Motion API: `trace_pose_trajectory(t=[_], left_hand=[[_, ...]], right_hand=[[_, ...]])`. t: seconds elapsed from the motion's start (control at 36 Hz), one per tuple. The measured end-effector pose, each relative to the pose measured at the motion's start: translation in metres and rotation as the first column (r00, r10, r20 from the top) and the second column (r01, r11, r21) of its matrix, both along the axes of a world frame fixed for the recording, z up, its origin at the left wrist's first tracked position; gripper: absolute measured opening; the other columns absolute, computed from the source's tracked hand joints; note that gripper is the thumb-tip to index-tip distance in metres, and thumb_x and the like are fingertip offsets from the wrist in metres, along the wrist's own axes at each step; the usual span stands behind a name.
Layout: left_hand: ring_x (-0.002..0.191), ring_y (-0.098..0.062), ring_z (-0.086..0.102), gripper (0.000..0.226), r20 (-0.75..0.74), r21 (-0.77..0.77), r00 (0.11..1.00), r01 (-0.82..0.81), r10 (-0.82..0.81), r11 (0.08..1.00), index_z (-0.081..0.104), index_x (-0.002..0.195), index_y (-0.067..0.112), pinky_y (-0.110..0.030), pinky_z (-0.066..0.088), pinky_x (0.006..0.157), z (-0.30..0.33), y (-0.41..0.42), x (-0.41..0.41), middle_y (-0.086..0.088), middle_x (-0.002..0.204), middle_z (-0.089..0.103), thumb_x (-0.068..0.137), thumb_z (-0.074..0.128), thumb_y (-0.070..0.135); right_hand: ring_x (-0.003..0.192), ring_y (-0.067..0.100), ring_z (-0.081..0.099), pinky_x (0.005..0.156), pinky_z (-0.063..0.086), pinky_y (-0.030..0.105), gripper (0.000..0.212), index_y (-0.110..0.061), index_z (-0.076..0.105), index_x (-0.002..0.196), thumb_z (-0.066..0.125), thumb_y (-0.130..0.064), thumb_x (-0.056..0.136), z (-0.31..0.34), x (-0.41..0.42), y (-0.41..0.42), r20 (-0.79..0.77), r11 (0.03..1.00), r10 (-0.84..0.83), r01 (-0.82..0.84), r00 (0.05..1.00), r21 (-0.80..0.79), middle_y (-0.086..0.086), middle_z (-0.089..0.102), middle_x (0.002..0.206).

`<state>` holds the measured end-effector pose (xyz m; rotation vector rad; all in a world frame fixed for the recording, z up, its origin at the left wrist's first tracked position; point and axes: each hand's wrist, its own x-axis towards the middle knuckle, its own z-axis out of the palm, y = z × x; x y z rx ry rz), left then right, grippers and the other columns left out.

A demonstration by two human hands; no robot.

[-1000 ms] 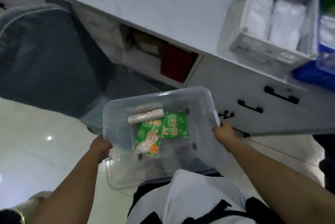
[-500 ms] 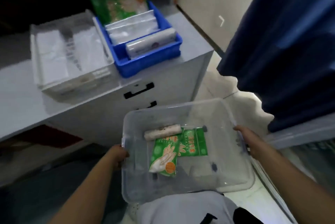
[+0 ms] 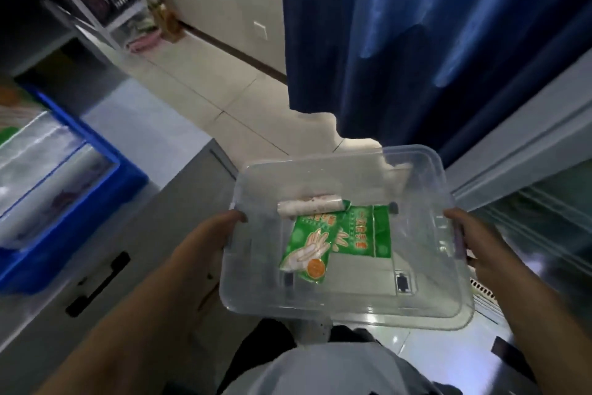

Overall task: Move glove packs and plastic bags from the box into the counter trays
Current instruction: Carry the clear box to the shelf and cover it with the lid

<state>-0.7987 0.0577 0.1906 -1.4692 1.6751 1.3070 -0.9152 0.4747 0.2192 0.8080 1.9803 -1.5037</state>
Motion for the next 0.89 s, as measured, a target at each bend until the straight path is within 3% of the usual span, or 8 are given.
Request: trace_pose_trajectory(t=[0.06, 0.14, 0.22, 0.42, 0.53, 0.64, 0.81, 0.89], left_hand=[[0.063, -0.027, 0.055, 0.021, 0.023, -0.003, 0.997, 0.077, -0.077, 0.997, 0.047, 0.1, 0.005, -0.021, 0.041, 0.051, 0.001, -0.002, -0.04, -0.013, 0.073, 0.05, 0.094, 0.054, 0.024], [0.048, -0.02, 0.044, 0.012, 0.02, 0.01, 0.984, 0.176, -0.176, 0.984, 0.054, 0.092, 0.006, -0.017, 0.041, 0.044, 0.006, -0.002, -0.097, -0.009, 0.054, 0.047, 0.093, 0.055, 0.018], [0.064, -0.023, 0.046, 0.026, -0.037, -0.004, 0.953, 0.299, -0.299, 0.954, 0.058, 0.116, 0.011, -0.028, 0.042, 0.067, 0.007, -0.001, -0.159, -0.01, 0.074, 0.046, 0.091, 0.057, 0.016], [0.062, -0.023, 0.043, 0.03, -0.026, 0.039, 0.864, 0.504, -0.503, 0.863, 0.054, 0.124, 0.012, -0.03, 0.04, 0.061, 0.008, -0.032, -0.296, -0.012, 0.077, 0.044, 0.095, 0.052, 0.02], [0.082, -0.03, 0.053, 0.046, 0.03, 0.082, 0.905, 0.421, -0.424, 0.903, 0.054, 0.131, 0.013, -0.046, 0.049, 0.084, 0.015, -0.08, -0.35, -0.015, 0.101, 0.052, 0.091, 0.056, 0.036], [0.067, -0.023, 0.042, 0.054, 0.007, 0.086, 0.941, 0.337, -0.339, 0.937, 0.048, 0.138, 0.017, -0.048, 0.042, 0.085, 0.009, -0.134, -0.381, -0.011, 0.085, 0.044, 0.091, 0.055, 0.041], [0.059, -0.017, 0.032, 0.045, -0.047, 0.053, 0.991, 0.13, -0.127, 0.99, 0.051, 0.137, 0.023, -0.025, 0.031, 0.064, -0.002, -0.217, -0.395, -0.007, 0.073, 0.035, 0.093, 0.051, 0.031], [0.059, -0.017, 0.032, 0.048, -0.069, 0.025, 0.997, 0.029, -0.027, 0.999, 0.049, 0.141, 0.023, -0.022, 0.026, 0.057, -0.009, -0.251, -0.403, -0.01, 0.085, 0.048, 0.093, 0.05, 0.02]], right_hand=[[0.06, 0.018, 0.06, 0.056, 0.043, 0.029, 0.011, -0.021, 0.065, 0.084, 0.066, -0.032, 0.084, -0.001, -0.004, 0.009, 0.024, 0.999, -0.035, 0.035, 0.999, 0.007, -0.005, 0.062, 0.061], [0.073, 0.026, 0.059, 0.063, 0.046, 0.032, 0.019, -0.019, 0.065, 0.093, 0.069, -0.034, 0.082, -0.002, -0.004, 0.021, 0.064, 0.994, -0.106, 0.104, 0.992, 0.032, 0.005, 0.063, 0.082], [0.078, 0.03, 0.062, 0.064, 0.05, 0.035, 0.018, -0.019, 0.065, 0.087, 0.072, -0.033, 0.08, -0.001, -0.007, 0.029, 0.092, 0.979, -0.193, 0.187, 0.977, 0.076, 0.012, 0.066, 0.087], [0.081, 0.03, 0.054, 0.071, 0.049, 0.04, 0.029, -0.012, 0.062, 0.093, 0.069, -0.036, 0.079, 0.017, -0.069, -0.007, 0.132, 0.953, -0.289, 0.27, 0.948, 0.14, 0.013, 0.055, 0.089], [0.077, 0.029, 0.059, 0.077, 0.053, 0.045, 0.025, -0.012, 0.066, 0.099, 0.069, -0.031, 0.083, 0.034, -0.123, -0.053, 0.084, 0.953, -0.298, 0.291, 0.951, 0.088, 0.012, 0.062, 0.087], [0.082, 0.03, 0.061, 0.068, 0.051, 0.036, 0.027, -0.012, 0.065, 0.098, 0.067, -0.036, 0.086, 0.039, -0.184, -0.111, 0.098, 0.975, -0.22, 0.214, 0.971, 0.064, 0.011, 0.065, 0.09], [0.074, 0.025, 0.059, 0.066, 0.046, 0.032, 0.019, -0.015, 0.064, 0.088, 0.063, -0.034, 0.087, 0.025, -0.274, -0.197, 0.059, 0.995, -0.095, 0.094, 0.994, 0.019, 0.009, 0.065, 0.084], [0.072, 0.027, 0.062, 0.069, 0.048, 0.034, 0.022, -0.012, 0.068, 0.085, 0.064, -0.033, 0.084, 0.016, -0.323, -0.234, 0.051, 0.999, -0.038, 0.037, 0.998, 0.006, 0.012, 0.068, 0.08]])
